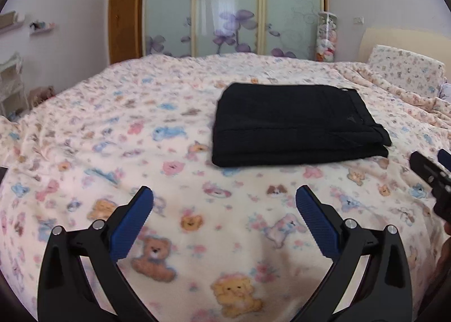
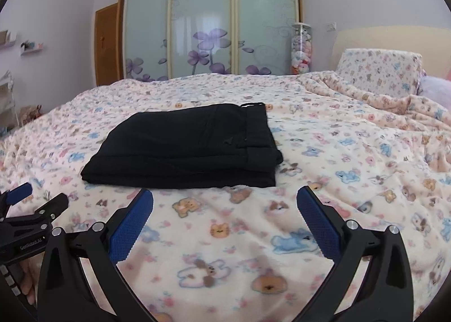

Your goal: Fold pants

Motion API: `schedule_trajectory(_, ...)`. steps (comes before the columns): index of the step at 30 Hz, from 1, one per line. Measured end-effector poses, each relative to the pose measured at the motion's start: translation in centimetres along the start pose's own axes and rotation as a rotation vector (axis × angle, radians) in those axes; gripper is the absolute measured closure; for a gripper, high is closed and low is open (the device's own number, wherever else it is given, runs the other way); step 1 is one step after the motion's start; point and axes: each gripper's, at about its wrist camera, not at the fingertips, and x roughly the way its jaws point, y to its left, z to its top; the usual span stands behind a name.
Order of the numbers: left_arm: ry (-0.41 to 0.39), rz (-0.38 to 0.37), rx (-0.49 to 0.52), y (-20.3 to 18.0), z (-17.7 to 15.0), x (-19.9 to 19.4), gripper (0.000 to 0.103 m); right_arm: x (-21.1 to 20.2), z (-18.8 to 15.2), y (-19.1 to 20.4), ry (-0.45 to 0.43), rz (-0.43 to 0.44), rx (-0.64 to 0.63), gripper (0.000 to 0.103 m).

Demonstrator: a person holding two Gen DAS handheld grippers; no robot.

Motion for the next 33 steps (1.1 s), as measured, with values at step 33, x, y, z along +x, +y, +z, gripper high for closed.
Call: schedule_trajectory(33, -0.043, 0.017, 0.028, -0.66, 0.27, -0.40, 0.002, 0.63, -0.33, 0.29, 0.011, -0.053, -0.011, 0.001)
